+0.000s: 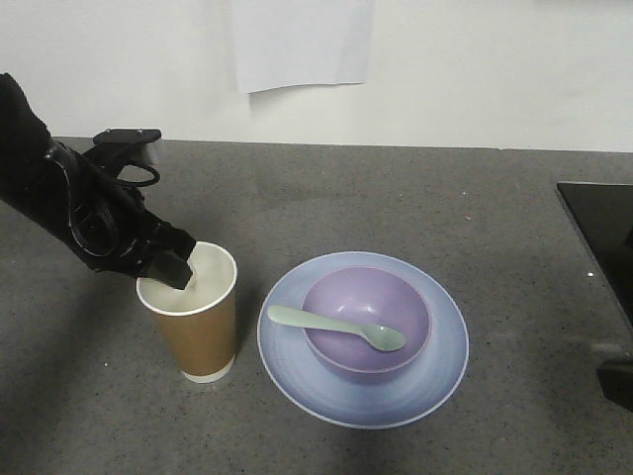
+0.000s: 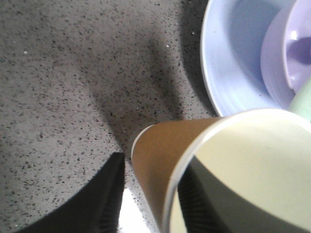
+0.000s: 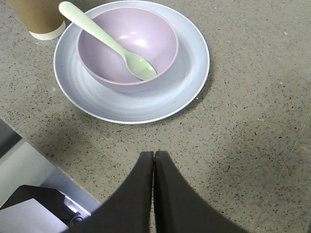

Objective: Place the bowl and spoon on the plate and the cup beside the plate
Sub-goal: 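Open the left gripper and lift it out of the cup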

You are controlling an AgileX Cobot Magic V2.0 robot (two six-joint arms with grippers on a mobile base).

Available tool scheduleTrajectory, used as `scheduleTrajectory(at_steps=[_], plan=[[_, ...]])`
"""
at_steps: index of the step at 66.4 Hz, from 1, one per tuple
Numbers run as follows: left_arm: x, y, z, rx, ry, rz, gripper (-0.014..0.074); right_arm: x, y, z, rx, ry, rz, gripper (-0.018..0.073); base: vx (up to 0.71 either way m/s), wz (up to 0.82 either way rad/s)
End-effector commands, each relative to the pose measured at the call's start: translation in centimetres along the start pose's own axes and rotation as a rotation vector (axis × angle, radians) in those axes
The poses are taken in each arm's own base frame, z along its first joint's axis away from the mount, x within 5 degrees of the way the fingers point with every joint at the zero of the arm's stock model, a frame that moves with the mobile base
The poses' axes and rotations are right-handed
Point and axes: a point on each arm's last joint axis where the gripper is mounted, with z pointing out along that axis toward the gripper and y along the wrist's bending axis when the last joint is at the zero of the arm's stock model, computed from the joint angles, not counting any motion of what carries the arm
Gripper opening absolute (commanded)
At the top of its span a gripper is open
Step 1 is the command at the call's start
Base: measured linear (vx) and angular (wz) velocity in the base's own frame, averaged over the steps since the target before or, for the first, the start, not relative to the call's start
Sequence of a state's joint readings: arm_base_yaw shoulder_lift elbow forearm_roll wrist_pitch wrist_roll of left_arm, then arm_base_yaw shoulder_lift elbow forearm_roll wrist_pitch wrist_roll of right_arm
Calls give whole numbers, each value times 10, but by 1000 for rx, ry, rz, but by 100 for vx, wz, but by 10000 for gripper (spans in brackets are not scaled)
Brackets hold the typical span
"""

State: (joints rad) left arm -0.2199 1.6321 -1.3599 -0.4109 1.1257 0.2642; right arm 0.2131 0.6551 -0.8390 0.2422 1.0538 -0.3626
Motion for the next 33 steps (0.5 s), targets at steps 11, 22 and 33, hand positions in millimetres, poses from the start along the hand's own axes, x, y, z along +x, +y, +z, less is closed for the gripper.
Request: scheduleTrajectory(at_steps=[11, 22, 33], plan=[[2, -20, -39, 27, -128, 27, 325, -9, -1, -5, 12, -68, 7, -6, 0, 0], [12, -32, -70, 18, -224, 63, 325, -10, -1, -5, 18, -85, 7, -6, 0, 0], [33, -50, -113, 6, -346, 124, 325, -19, -5, -7, 56, -185, 8, -6, 0, 0]])
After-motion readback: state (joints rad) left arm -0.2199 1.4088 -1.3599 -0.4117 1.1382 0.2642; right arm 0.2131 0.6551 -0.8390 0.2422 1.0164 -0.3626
